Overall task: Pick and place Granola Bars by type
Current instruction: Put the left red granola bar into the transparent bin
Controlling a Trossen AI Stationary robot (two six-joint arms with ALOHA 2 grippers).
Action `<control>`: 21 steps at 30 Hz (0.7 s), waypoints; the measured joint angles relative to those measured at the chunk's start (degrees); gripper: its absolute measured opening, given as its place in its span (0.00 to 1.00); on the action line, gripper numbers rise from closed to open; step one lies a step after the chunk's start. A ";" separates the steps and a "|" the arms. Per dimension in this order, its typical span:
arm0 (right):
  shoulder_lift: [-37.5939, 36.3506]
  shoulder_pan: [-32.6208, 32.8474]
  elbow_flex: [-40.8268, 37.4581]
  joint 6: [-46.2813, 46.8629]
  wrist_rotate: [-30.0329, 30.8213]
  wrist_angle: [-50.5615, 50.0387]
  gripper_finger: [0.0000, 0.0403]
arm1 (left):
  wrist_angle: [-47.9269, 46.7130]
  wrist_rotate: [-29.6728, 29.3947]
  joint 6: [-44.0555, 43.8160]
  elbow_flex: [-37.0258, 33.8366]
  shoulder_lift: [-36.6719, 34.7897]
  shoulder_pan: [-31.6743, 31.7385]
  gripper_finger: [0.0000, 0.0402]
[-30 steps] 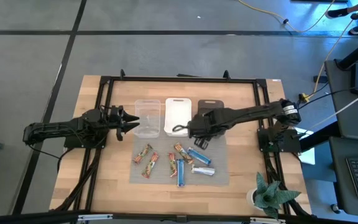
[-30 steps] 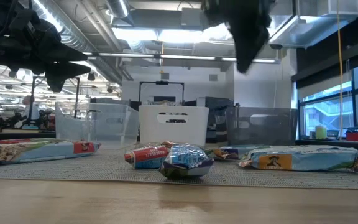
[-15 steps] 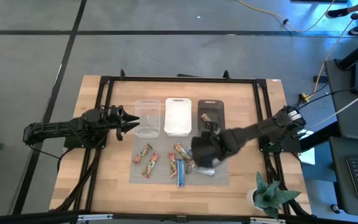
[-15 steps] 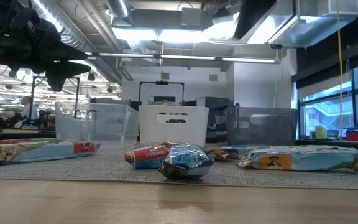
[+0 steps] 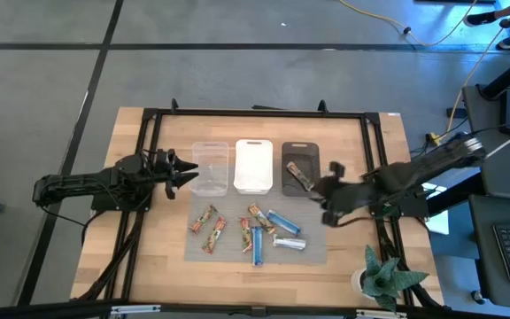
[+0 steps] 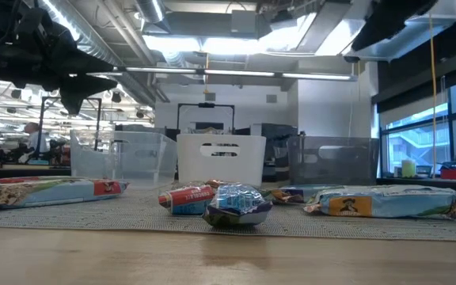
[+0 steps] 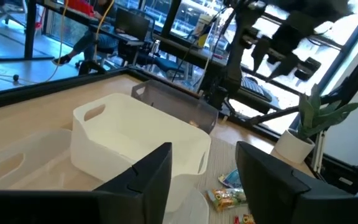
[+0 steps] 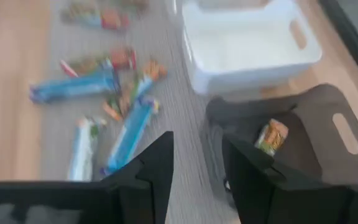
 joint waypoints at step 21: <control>-24.44 -2.11 -17.68 -5.26 0.07 9.77 0.35 | 1.93 1.00 7.53 8.83 2.23 -1.14 0.76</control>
